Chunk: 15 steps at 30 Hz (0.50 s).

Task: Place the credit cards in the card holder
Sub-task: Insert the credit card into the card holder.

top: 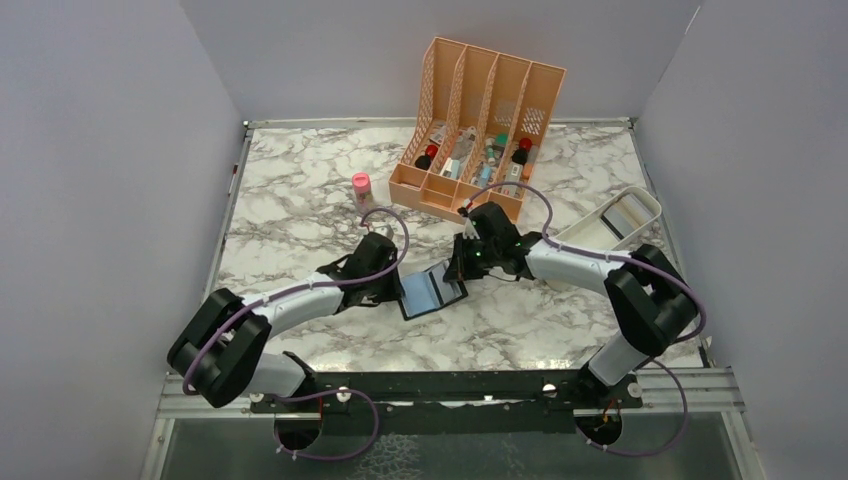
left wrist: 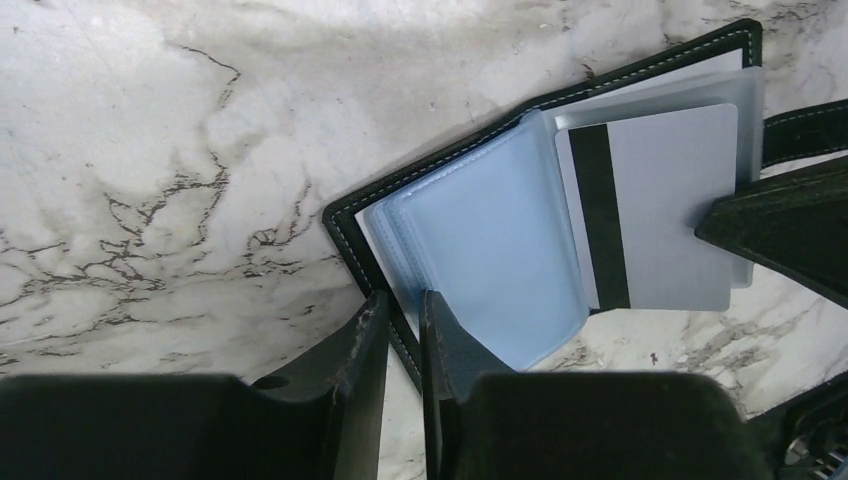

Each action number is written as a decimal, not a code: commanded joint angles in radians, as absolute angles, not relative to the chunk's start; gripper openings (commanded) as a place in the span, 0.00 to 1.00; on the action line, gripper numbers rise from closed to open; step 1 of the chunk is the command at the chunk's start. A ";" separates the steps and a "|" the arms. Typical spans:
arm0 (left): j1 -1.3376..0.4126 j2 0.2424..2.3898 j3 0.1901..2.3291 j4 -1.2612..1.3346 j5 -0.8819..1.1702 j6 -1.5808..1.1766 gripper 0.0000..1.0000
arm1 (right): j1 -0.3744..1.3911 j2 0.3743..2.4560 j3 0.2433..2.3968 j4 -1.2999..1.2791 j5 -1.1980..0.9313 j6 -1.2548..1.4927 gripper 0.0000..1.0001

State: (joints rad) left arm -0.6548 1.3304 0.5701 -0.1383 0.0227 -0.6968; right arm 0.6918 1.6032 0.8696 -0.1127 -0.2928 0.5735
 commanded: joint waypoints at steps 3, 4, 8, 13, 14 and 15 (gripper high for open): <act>-0.655 1.386 0.586 -0.137 -0.055 -0.675 0.17 | 0.672 1.664 0.913 -0.125 -0.308 0.518 0.01; -0.655 1.396 0.590 -0.138 -0.062 -0.671 0.16 | 0.669 1.671 0.912 -0.119 -0.320 0.520 0.01; -0.655 1.438 0.618 -0.143 -0.074 -0.658 0.15 | 0.667 1.698 0.896 -0.094 -0.351 0.532 0.01; -0.655 1.461 0.644 -0.172 -0.103 -0.644 0.14 | 0.653 1.681 0.856 -0.042 -0.382 0.569 0.01; -0.655 1.460 0.648 -0.178 -0.110 -0.641 0.14 | 0.651 1.669 0.846 -0.032 -0.386 0.579 0.01; -0.655 1.459 0.653 -0.183 -0.115 -0.637 0.14 | 0.649 1.659 0.839 -0.019 -0.389 0.588 0.01</act>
